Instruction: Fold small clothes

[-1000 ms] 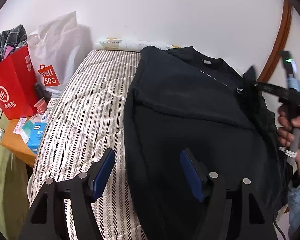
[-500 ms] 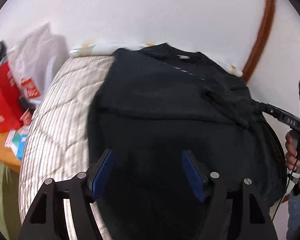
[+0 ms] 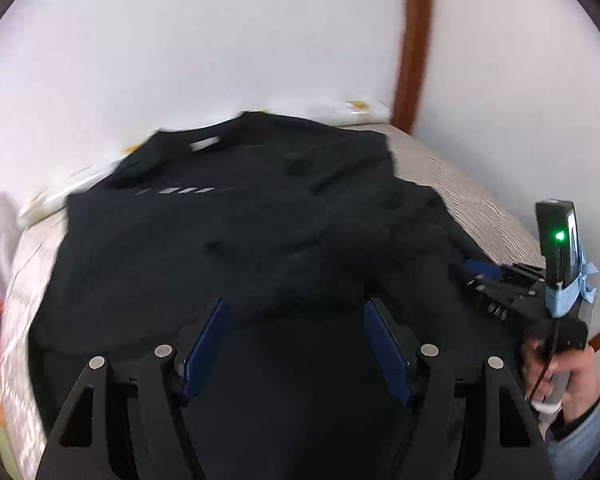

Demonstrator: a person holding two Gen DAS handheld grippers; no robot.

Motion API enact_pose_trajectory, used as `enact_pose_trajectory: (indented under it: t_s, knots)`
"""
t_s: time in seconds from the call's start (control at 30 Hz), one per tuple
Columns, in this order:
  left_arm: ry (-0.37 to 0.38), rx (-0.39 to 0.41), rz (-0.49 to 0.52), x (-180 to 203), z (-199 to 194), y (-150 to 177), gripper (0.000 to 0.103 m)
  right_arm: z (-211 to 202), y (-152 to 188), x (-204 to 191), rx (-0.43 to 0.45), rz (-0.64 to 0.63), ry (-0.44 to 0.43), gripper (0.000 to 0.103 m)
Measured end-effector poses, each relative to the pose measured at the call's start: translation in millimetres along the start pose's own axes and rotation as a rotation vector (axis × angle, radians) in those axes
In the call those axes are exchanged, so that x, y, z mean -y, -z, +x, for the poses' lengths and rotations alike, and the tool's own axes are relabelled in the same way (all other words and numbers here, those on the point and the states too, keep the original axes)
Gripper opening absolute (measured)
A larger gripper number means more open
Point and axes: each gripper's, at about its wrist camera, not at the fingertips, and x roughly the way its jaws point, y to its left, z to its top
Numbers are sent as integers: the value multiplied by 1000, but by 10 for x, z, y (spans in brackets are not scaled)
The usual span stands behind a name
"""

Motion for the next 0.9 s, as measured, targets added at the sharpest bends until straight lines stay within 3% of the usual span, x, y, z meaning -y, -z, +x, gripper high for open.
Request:
enact_pose_trajectory:
  t_s: [0.23,0.43,0.5,0.53,0.57,0.63,0.73,0.9]
  knots:
    - [25,-34,50,415,576,-194,68,17,12,-19,13,-6,-11,29]
    - [-59,-71,90,576,992,-197,67,23,10,22,17,14,-40,31]
    - [-103,-47,109,612,1033,-202,52,22,7,35,17,22,-53,31]
    - [-109,-44,111,603,1026,-211,40,22,8,42,18,26,-58,32]
    - [-80,-42,104,575,995,-229,25,28,3,45,18,28,-61,32]
    - [-25,-29,83,492,882,-276,7,31,-2,48,18,31,-64,32]
    - [-76,72,50,223,505,-349,6,38,-4,42,18,29,-61,32]
    - [-121,156,-86,-543,43,-512,6,40,2,24,18,21,-53,33]
